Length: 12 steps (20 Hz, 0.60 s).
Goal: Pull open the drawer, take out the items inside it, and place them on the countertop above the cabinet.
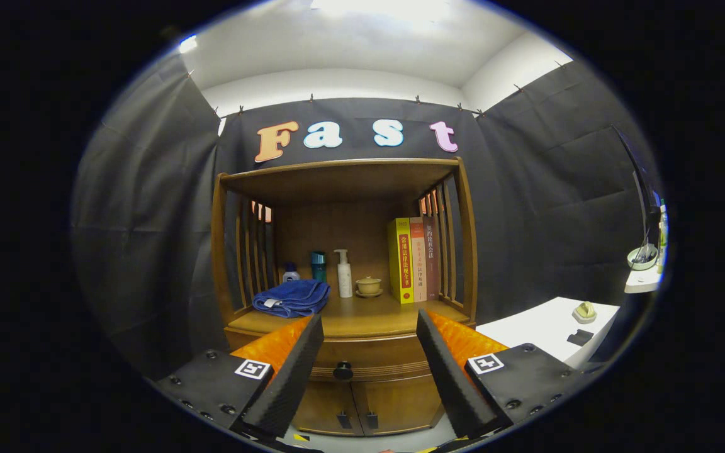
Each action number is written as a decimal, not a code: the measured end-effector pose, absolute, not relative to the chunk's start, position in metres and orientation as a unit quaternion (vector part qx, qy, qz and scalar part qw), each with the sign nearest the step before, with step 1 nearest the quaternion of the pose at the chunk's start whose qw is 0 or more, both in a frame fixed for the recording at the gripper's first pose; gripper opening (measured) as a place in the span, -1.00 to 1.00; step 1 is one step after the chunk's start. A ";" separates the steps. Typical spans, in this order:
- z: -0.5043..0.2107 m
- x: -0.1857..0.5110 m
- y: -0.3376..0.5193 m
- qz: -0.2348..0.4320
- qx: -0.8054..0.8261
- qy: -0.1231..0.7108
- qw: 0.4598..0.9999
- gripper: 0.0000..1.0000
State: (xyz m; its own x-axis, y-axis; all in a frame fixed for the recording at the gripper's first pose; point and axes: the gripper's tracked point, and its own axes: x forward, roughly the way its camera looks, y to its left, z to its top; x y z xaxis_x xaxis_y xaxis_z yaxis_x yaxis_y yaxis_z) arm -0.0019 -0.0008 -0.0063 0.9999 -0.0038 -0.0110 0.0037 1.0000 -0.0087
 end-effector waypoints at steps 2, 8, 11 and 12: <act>-0.008 -0.001 0.001 0.000 -0.003 0.004 1.000 0.96; -0.017 0.011 0.007 0.003 -0.002 -0.006 1.000 0.96; -0.028 0.022 0.002 -0.010 -0.006 -0.010 1.000 0.96; -0.031 0.026 0.006 -0.010 -0.006 -0.011 1.000 0.97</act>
State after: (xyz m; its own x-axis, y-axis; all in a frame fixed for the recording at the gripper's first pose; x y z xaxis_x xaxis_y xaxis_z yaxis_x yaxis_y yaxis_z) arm 0.0265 0.0063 -0.0309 0.9996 -0.0191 0.0214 0.0194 0.9997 -0.0124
